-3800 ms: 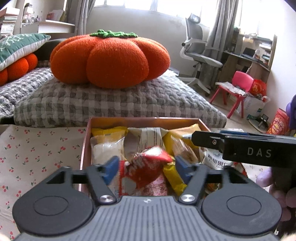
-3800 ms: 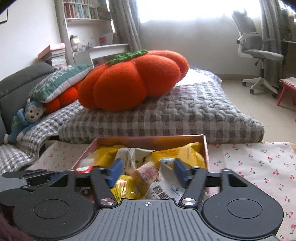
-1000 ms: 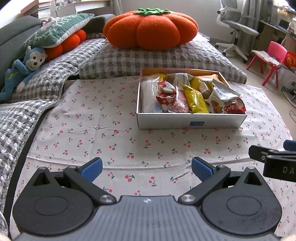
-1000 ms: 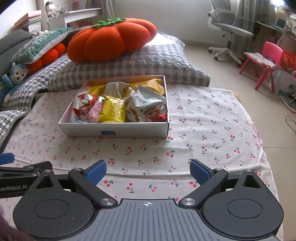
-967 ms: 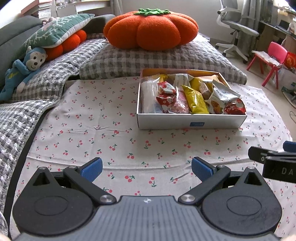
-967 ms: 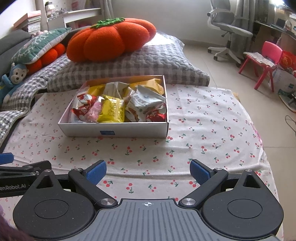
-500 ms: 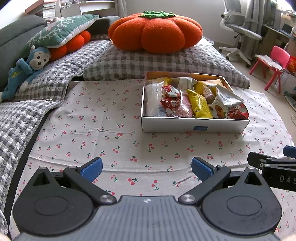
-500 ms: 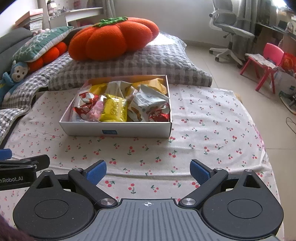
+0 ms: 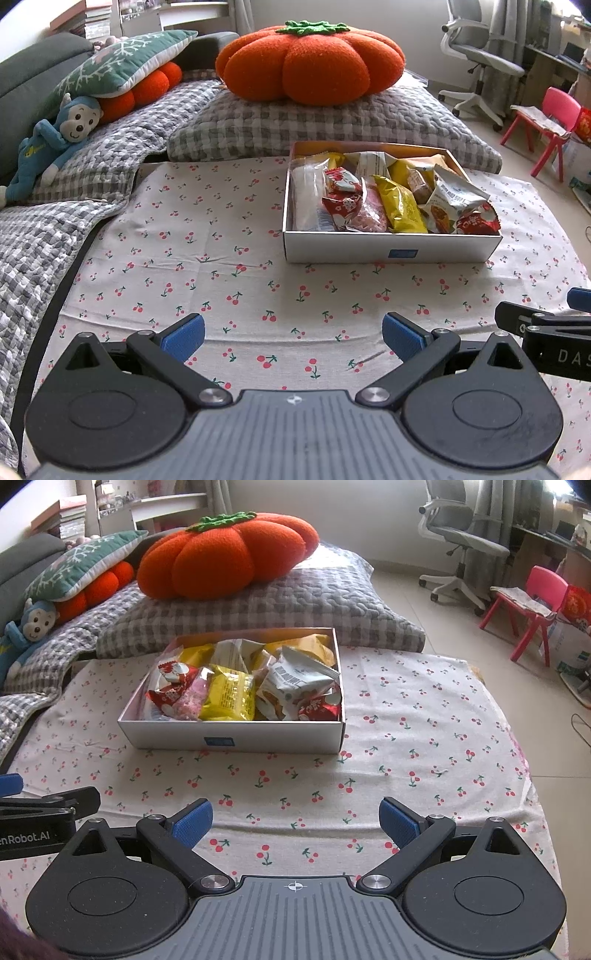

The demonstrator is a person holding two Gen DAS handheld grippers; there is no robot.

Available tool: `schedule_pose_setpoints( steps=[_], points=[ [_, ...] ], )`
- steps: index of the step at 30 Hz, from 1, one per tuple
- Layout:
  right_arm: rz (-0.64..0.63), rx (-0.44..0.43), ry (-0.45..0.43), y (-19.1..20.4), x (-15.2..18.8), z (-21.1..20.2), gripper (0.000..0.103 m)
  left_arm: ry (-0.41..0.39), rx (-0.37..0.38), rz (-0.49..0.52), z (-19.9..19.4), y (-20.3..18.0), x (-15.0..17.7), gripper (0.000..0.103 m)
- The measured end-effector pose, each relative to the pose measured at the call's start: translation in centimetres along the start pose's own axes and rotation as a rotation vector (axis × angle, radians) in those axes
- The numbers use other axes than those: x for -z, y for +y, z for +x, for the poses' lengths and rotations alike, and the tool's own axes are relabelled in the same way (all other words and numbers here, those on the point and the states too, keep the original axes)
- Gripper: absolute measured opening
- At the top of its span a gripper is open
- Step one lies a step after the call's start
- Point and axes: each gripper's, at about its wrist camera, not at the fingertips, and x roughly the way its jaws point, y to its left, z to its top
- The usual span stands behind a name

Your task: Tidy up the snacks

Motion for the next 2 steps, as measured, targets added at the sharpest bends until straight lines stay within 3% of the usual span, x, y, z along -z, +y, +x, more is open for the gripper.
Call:
schedule_pose_setpoints(
  steps=[2],
  points=[
    [-0.002,0.000,0.000,0.07,0.03,0.04,0.098,0.005,0.006,0.008,0.12,-0.02,0.01,0.103]
  ],
)
